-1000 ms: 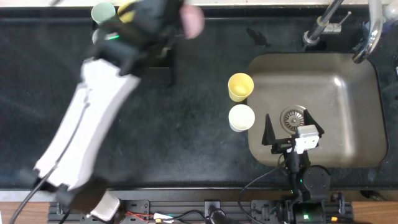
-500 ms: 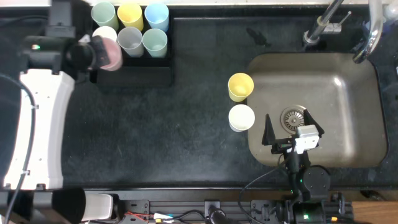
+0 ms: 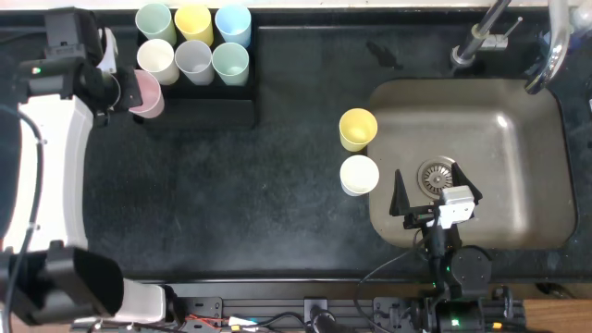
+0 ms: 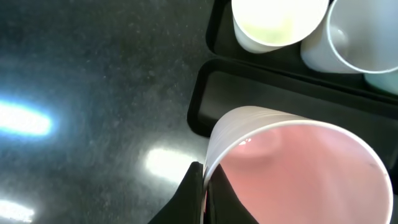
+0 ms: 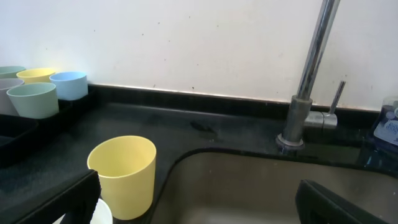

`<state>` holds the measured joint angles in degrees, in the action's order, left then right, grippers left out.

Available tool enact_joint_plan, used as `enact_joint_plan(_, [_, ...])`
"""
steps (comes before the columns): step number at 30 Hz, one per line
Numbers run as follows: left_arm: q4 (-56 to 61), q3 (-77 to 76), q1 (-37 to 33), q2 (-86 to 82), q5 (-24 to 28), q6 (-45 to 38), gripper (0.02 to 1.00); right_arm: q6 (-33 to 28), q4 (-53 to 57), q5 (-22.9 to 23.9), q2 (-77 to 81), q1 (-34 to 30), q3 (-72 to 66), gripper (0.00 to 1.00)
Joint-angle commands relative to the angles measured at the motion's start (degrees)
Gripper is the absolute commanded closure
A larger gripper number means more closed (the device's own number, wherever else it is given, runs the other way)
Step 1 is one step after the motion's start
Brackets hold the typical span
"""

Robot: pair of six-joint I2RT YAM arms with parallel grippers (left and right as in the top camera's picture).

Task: Store Cups

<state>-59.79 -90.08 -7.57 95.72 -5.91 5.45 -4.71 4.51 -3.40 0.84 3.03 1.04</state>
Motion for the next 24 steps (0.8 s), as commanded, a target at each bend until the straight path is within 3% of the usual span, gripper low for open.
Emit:
enact_joint_plan(1, [1.5,0.4,-0.5,3.0,1.4,-2.5,0.982,0.0,-0.3,0.5,-0.6,-0.2,-0.8,0.005])
enact_joint_plan(24, [7.7,0.4,-1.1,10.8,2.7,-3.9,0.982,0.0,-0.3,0.5,-0.6,-0.2,-0.8,0.007])
